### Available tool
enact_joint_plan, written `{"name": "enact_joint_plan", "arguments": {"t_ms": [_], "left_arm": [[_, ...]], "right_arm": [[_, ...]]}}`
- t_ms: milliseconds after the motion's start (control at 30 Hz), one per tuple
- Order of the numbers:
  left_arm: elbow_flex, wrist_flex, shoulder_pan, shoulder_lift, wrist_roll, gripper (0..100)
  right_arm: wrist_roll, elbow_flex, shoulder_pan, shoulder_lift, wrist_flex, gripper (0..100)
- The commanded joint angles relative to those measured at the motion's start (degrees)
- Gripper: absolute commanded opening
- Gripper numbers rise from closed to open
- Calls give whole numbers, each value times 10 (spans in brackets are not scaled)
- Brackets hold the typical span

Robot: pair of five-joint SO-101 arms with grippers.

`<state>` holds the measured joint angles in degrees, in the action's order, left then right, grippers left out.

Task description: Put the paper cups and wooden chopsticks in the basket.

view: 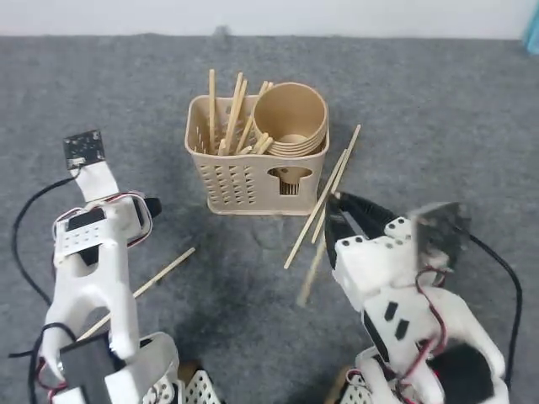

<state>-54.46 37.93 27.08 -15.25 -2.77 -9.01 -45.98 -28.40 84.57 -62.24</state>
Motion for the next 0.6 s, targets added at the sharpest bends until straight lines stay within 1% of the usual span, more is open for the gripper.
{"name": "enact_joint_plan", "arguments": {"t_ms": [0,167,300,567], "left_arm": [[22,-8,-2,-3,4,279],[21,-6,-1,-3,4,279],[20,-5,-1,-3,4,279],[20,-5,-1,-3,4,279]], "right_arm": [[-36,4,-22,27,65,7],[-45,4,-54,52,137,7],[-45,4,-79,58,218,7],[-40,8,-85,31,365,7]]}}
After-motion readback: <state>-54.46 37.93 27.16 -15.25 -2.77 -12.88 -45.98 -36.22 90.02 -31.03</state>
